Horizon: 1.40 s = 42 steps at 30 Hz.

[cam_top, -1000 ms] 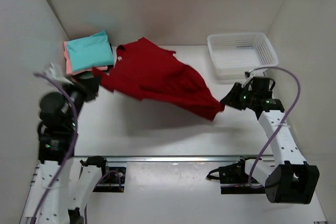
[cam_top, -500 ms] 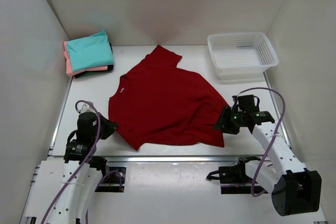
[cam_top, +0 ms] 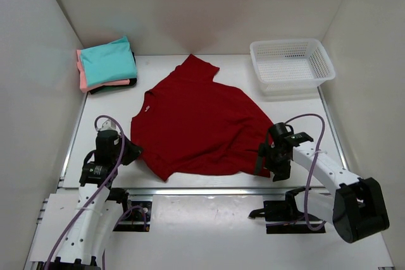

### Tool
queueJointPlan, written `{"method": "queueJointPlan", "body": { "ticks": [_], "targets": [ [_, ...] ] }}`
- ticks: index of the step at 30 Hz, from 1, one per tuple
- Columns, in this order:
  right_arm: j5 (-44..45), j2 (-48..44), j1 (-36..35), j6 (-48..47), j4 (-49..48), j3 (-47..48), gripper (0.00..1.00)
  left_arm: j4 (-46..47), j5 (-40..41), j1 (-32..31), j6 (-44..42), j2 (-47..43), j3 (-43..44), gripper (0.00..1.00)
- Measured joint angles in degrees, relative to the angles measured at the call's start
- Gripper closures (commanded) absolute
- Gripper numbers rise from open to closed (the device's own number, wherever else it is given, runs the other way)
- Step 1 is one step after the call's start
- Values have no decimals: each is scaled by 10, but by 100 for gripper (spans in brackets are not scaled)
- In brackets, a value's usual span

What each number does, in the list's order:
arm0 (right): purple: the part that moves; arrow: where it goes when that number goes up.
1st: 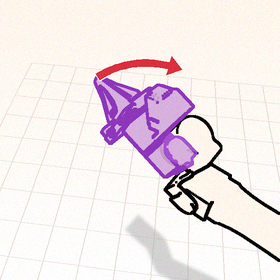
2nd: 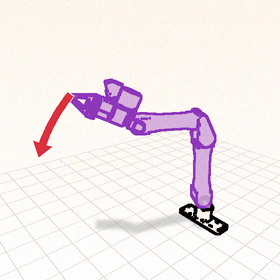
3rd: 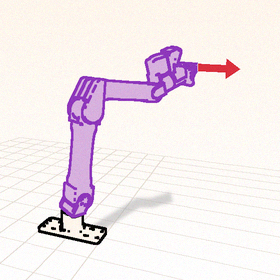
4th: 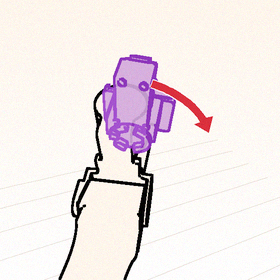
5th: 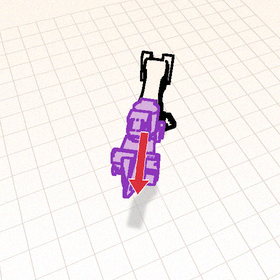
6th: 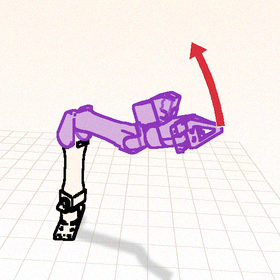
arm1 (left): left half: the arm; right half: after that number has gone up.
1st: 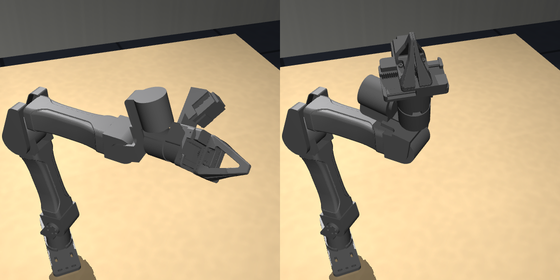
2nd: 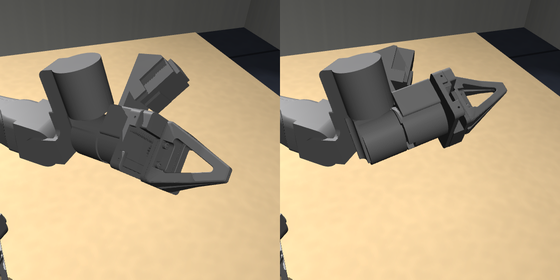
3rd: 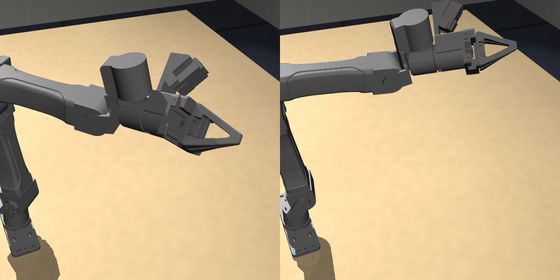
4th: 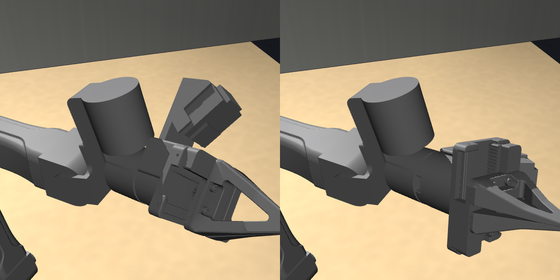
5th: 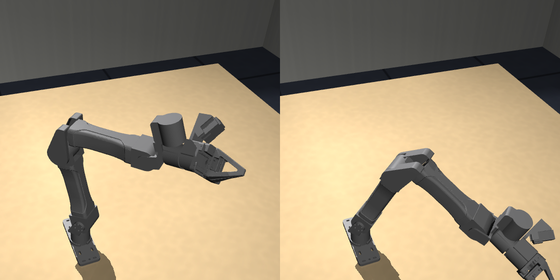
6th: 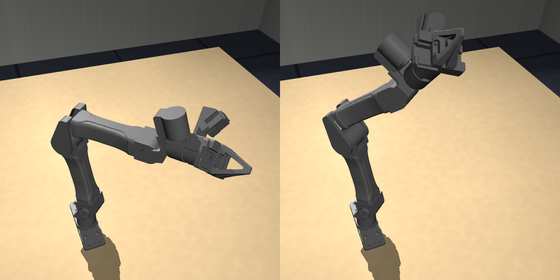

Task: Fold and stack the t-shirts
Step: Flatten out the tshirt

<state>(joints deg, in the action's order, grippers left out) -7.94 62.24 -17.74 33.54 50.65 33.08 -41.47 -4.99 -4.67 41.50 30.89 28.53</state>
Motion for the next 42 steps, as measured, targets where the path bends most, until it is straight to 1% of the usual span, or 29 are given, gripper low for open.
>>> {"method": "queueJointPlan", "body": {
  "ticks": [2, 4, 6, 7, 9, 10, 11, 12, 13, 14, 15, 19, 22, 24, 25, 27, 29, 30, 31, 32, 33, 34, 35, 36, 37, 38, 39, 40, 42],
  "targets": [
    [3, 24, -10, 6, -2, 0, 28, 1, 0, 0, -2, 3, 1, 100],
    [5, 40, -12, 7, -13, -5, 36, 5, 0, 1, -3, 5, 2, 100],
    [4, 48, -2, 6, -25, -14, 60, 11, 0, 2, -3, 4, 3, 100],
    [0, 49, 9, 5, -27, -16, 62, 16, 0, 3, -3, 4, 3, 100],
    [-2, 50, 30, 4, -36, -17, 60, 24, 0, 5, -3, 4, 3, 100],
    [-1, 52, 43, 2, -42, -15, 51, 31, 0, 5, -2, 4, 3, 100],
    [-1, 54, 45, 1, -44, -13, 50, 38, -1, 6, -1, 4, 3, 100],
    [0, 58, 50, -4, -45, -9, 53, 45, -2, 6, 1, 5, 3, 100],
    [3, 65, 54, -10, -49, -3, 66, 51, -2, 6, 4, 7, 3, 100],
    [4, 73, 57, -15, -52, 1, 75, 57, -2, 6, 6, 10, 3, 100],
    [5, 85, 62, -24, -58, 6, 100, 65, -2, 6, 8, 15, 3, 100],
    [6, 118, 82, -53, -58, 39, 100, 82, -2, 14, 10, 42, 7, 100],
    [-1, 121, 85, -70, -42, 116, 100, 78, 2, 26, 11, 84, 44, 100],
    [-12, 139, 85, -87, -27, 208, 100, 68, 18, 32, 18, 150, 122, 100],
    [-17, 160, 85, -98, -13, 275, 100, 73, 30, 31, 21, 189, 171, 100],
    [-21, 225, 82, -118, 3, 451, 100, 118, 49, 31, 26, 280, 292, 100],
    [-17, 286, 80, -138, -11, 618, 100, 150, 60, 34, 26, 355, 414, 100],
    [-16, 325, 80, -147, -12, 726, 100, 162, 60, 44, 25, 396, 489, 100],
    [-16, 354, 80, -155, -20, 809, 100, 169, 58, 56, 22, 442, 577, 100],
    [-19, 386, 82, -158, -20, 906, 100, 181, 58, 75, 17, 501, 697, 100],
    [-22, 406, 86, -160, -46, 977, 100, 188, 59, 84, 13, 539, 778, 100],
    [-27, 407, 89, -159, -60, 1000, 100, 199, 63, 91, 6, 566, 835, 100],
    [-40, 395, 98, -156, -87, 1003, 99, 174, 66, 100, -5, 615, 952, 100],
    [-50, 371, 107, -152, -102, 986, 100, 169, 68, 105, -15, 650, 1039, 100],
    [-66, 302, 125, -141, -131, 895, 100, 164, 67, 104, -35, 645, 1078, 100],
    [-73, 275, 132, -137, -149, 854, 100, 198, 67, 97, -50, 607, 1020, 100],
    [-78, 252, 135, -134, -168, 810, 100, 214, 73, 89, -59, 544, 925, 100],
    [-84, 227, 137, -132, -174, 759, 100, 221, 78, 79, -69, 467, 813, 100],
    [-98, 192, 137, -127, -182, 670, 100, 207, 92, 55, -89, 350, 659, 100]
  ]
}}
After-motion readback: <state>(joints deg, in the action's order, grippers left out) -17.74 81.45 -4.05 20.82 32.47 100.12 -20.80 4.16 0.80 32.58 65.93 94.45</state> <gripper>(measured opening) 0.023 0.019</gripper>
